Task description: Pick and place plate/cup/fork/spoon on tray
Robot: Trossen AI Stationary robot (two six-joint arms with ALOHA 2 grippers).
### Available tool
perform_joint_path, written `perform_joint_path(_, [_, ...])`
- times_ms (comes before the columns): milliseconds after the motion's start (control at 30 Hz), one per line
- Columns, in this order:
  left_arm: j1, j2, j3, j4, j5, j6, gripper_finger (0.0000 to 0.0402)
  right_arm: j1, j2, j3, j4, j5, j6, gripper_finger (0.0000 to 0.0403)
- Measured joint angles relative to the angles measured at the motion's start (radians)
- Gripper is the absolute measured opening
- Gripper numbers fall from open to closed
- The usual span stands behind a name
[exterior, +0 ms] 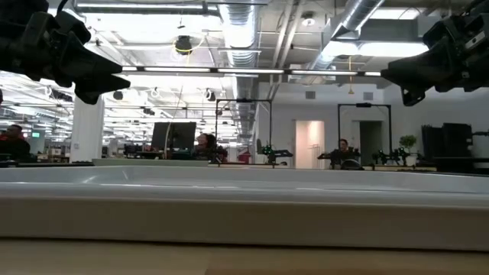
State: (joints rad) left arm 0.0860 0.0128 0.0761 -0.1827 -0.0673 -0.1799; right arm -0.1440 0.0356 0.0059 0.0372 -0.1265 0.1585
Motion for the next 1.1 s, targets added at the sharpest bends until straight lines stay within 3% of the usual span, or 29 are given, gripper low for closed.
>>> perform_joint_path(500, [0.0,0.0,-0.001,0.007,-0.001,-0.011,0.022,0.0,0.0,0.0,0.0,0.001,0.0,0.0129])
perform_joint_path(733, [0.0,0.0,-0.005,0.086,-0.003,-0.013,0.022,-0.002,0.0,0.0,-0.002,0.019,-0.001,0.0129])
perform_joint_path(1100, [0.0,0.0,-0.003,0.127,-0.05,-0.109,0.022,-0.002,0.0,0.0,-0.001,0.02,0.001,0.0129])
